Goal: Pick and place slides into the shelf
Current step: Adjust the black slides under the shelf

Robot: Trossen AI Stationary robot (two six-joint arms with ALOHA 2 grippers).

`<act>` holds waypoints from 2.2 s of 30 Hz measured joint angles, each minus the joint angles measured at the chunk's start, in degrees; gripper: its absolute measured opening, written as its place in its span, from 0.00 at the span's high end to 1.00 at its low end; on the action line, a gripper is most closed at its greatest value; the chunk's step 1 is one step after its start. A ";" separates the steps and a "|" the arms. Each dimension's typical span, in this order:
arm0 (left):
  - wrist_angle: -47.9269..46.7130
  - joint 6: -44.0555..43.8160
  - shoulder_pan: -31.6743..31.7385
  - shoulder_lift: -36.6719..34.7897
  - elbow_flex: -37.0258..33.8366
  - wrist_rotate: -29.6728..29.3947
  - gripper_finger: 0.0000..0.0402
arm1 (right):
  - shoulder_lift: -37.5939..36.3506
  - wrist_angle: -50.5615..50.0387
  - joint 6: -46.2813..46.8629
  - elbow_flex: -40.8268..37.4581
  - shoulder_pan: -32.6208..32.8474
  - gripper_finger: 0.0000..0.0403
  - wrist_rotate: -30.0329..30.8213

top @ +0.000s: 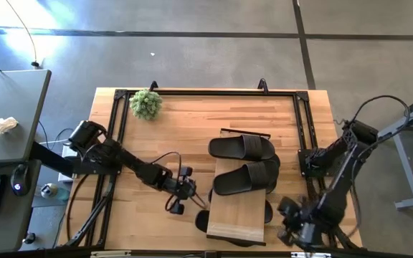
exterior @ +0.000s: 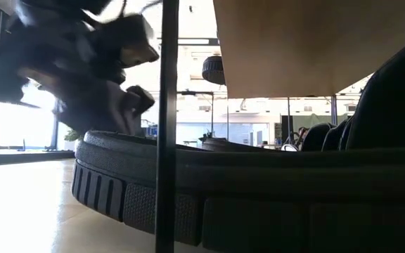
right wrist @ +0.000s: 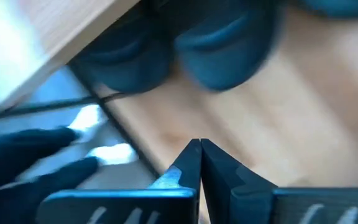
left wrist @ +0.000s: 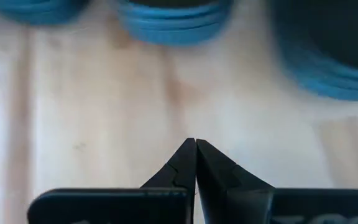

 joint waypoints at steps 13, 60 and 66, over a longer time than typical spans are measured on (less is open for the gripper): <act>0.34 -8.53 -7.14 0.21 -1.26 0.55 1.00 | 6.59 23.86 16.50 -10.93 7.47 1.00 14.10; 2.93 -14.06 -7.93 0.27 -1.45 5.31 1.00 | 14.42 25.21 20.79 -14.20 3.43 1.00 21.59; 0.56 -13.59 -7.94 0.30 -1.45 6.20 1.00 | 14.37 26.04 20.89 -14.20 4.25 1.00 21.80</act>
